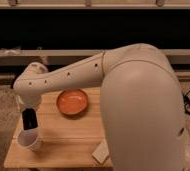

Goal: Place the eraser in the ceramic cup

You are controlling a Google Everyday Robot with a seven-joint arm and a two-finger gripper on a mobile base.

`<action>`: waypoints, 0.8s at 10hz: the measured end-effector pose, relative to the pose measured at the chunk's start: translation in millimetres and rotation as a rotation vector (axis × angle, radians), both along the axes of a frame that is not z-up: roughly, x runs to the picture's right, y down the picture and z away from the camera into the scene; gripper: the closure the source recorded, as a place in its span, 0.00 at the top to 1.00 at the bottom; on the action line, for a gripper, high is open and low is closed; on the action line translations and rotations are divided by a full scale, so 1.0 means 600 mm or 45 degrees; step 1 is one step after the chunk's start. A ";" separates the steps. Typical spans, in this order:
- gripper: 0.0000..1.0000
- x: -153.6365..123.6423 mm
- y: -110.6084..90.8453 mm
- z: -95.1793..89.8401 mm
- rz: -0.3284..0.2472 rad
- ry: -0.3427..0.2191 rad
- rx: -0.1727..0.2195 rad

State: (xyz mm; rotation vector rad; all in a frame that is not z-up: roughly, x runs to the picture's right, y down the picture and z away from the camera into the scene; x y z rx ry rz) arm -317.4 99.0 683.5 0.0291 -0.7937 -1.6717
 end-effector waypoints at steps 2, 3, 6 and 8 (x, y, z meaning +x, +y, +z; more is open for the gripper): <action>0.00 -0.005 0.014 -0.012 0.003 -0.023 -0.002; 0.00 -0.005 0.020 -0.016 0.010 -0.030 0.002; 0.00 -0.007 0.040 -0.019 0.031 -0.049 0.002; 0.12 -0.009 0.053 -0.015 0.051 -0.057 0.010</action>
